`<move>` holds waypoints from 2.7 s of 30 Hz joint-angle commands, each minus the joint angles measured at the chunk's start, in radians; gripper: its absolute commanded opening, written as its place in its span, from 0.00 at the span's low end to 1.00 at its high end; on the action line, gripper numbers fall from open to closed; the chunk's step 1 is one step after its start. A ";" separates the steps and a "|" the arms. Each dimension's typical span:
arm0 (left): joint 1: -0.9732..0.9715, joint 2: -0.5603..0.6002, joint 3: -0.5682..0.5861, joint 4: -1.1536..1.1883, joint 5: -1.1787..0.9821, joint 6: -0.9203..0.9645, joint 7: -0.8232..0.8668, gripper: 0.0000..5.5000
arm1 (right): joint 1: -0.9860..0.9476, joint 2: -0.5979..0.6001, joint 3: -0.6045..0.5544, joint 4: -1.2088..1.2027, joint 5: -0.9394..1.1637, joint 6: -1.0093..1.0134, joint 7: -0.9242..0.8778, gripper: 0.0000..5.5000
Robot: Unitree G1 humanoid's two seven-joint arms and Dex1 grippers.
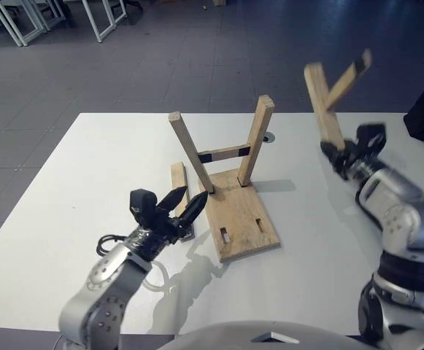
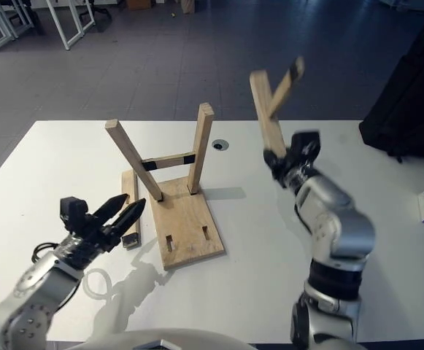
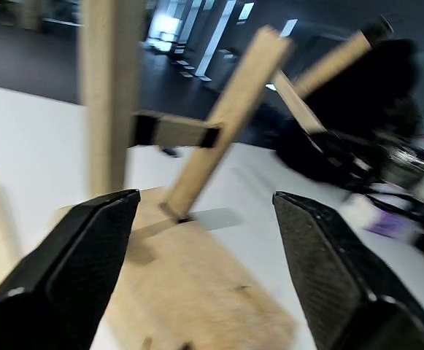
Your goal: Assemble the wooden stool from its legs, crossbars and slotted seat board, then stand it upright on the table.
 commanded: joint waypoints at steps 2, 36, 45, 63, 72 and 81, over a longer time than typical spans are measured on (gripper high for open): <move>-0.199 0.150 0.068 0.142 -0.384 0.125 -0.082 0.75 | -0.109 -0.013 -0.160 -0.004 0.788 0.297 0.210 0.37; -0.224 0.357 0.081 0.336 -0.863 0.145 -0.116 0.38 | 0.119 -0.249 0.256 0.028 0.904 0.174 0.294 0.70; -0.040 0.437 -0.082 0.210 0.013 -0.247 -0.541 0.37 | 0.245 -0.338 0.309 0.087 0.590 0.001 0.395 0.83; -0.052 0.356 -0.266 0.422 0.355 -0.546 -0.685 0.37 | 0.400 -0.371 0.510 0.116 0.262 -0.131 0.520 0.83; -0.079 0.367 -0.271 0.545 0.451 -0.545 -0.629 0.37 | 0.445 -0.384 0.564 0.084 0.203 -0.132 0.549 0.83; -0.175 0.541 -0.499 0.602 0.703 -0.446 -0.684 0.37 | 0.507 -0.360 0.578 0.008 0.196 -0.108 0.515 0.83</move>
